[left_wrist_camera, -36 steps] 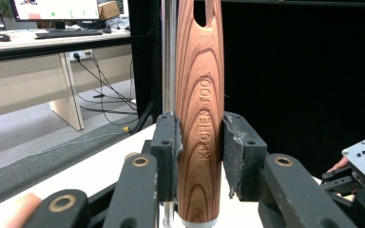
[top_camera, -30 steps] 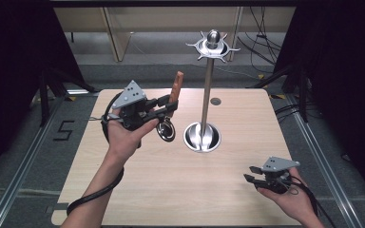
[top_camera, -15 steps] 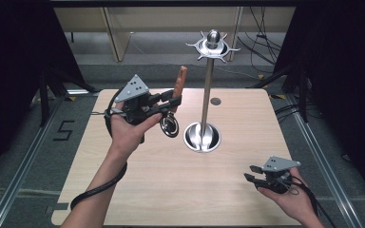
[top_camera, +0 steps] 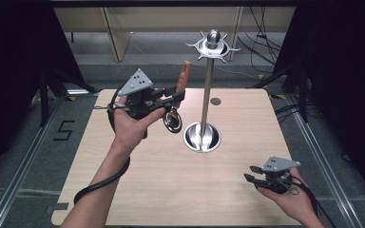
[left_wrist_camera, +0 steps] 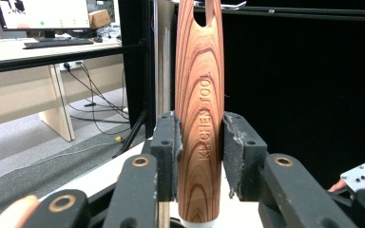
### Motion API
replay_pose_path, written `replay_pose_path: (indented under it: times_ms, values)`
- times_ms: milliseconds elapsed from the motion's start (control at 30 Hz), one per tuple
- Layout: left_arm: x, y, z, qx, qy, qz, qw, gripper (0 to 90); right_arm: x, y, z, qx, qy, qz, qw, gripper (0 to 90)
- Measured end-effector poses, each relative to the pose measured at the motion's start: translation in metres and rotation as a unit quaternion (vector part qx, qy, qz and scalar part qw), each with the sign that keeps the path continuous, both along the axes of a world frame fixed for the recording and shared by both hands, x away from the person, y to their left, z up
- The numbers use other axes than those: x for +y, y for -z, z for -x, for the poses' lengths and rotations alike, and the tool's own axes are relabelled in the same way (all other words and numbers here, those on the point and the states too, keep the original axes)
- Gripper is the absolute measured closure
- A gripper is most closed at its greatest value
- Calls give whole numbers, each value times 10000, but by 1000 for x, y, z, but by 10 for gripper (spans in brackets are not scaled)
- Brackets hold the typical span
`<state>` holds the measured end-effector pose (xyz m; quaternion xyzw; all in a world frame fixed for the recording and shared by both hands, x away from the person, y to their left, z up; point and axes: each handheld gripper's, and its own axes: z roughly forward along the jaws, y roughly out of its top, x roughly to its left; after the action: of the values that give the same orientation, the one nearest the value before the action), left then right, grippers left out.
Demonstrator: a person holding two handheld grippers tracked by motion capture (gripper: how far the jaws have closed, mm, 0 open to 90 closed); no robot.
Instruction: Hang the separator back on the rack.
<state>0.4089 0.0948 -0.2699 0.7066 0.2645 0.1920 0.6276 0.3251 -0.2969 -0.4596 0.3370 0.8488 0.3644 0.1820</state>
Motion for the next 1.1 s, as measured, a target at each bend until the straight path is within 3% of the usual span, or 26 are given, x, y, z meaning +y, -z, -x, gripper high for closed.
replay_pose_path:
  times_ms: [33,333,467,667,1033,1100]
  values:
    - [0,0,0,6,-5,2,10000,676,1,-1,1,89,49,-41,9999,603]
    - [-3,-3,-4,-12,-3,-6,10000,676,-1,-1,-1,2,-32,24,10000,603]
    - [-4,-5,-4,-26,-9,7,10000,676,0,-1,1,107,47,-35,9999,602]
    - [-5,-6,-6,-23,-2,9,10000,676,-1,0,-1,-28,-40,18,10000,601]
    - [-9,-9,-10,-16,-43,9,10000,676,0,-1,1,96,36,-29,9999,601]
    - [-9,-9,-11,-8,-36,20,10000,676,-1,-1,0,-7,-17,-13,10000,601]
